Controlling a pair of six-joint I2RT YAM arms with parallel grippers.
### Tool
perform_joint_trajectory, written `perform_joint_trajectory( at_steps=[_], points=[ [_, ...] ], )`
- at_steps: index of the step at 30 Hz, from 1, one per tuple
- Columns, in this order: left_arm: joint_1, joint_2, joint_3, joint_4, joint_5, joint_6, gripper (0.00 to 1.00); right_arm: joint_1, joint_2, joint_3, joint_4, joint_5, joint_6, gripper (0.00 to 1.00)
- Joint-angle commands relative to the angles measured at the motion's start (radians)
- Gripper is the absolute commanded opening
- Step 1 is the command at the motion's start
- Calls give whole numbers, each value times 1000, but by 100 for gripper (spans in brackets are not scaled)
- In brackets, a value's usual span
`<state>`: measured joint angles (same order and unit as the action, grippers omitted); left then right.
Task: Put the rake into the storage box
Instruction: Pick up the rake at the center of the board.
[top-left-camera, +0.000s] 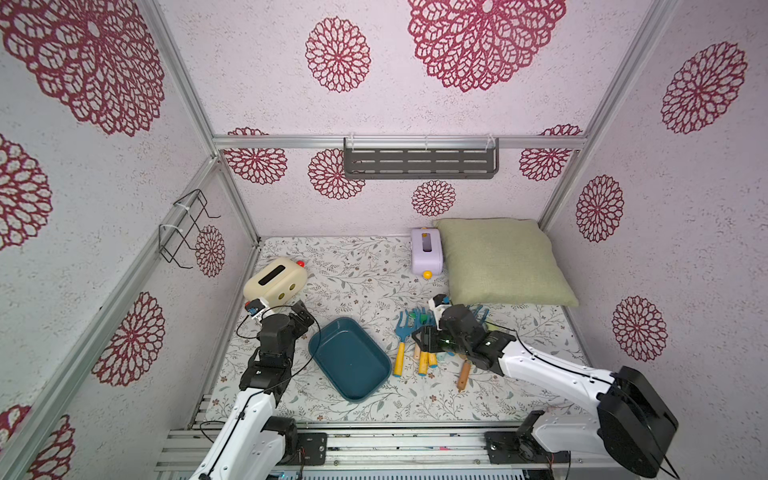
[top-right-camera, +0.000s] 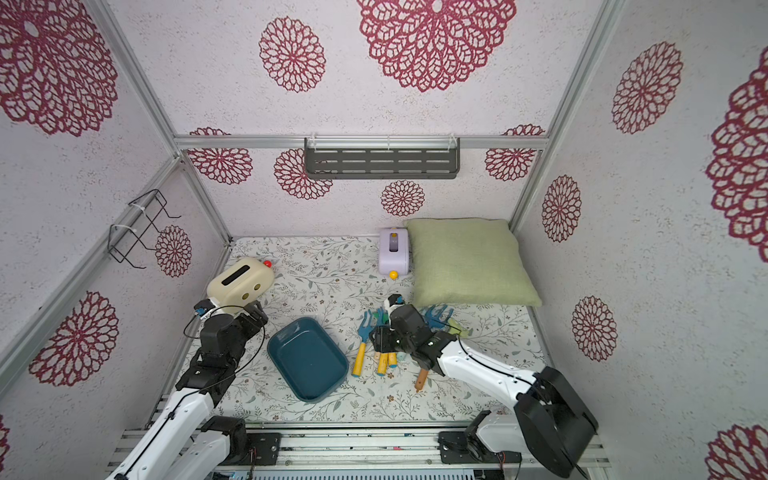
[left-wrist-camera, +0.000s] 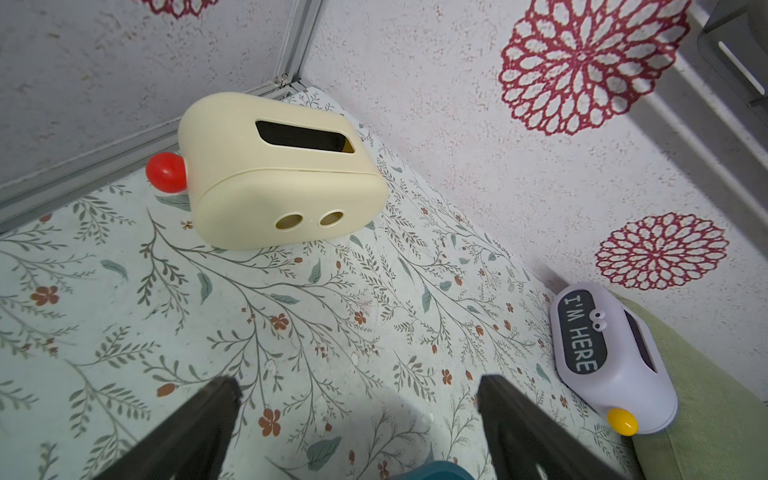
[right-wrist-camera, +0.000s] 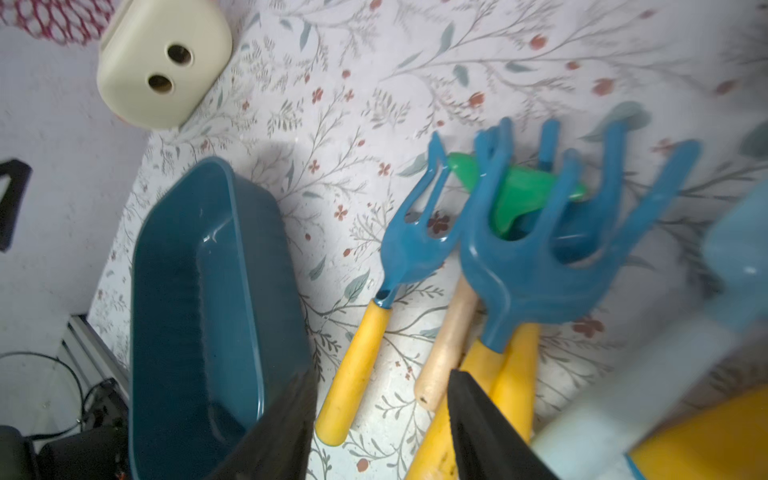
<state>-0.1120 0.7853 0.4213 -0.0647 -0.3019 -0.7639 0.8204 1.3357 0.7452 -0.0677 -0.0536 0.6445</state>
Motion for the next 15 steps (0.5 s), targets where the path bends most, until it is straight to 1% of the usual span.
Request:
perform_joint_trajectory(
  at_steps=[1,4,6,8,10,15],
  points=[
    [9,7,-9,25,3,-19,97,68,70,82,-95,94,40,53],
    [12,9,-10,26,4,-21,97,115,151,145,-145,152,67,53],
    [13,9,-15,31,5,-25,97,130,206,190,-186,183,87,51],
    [15,8,-19,35,8,-29,97,139,245,217,-204,200,103,50],
    [15,8,-20,37,11,-32,97,143,281,242,-226,217,122,47],
    [18,4,-21,37,12,-32,97,152,385,320,-290,251,159,42]
  ],
)
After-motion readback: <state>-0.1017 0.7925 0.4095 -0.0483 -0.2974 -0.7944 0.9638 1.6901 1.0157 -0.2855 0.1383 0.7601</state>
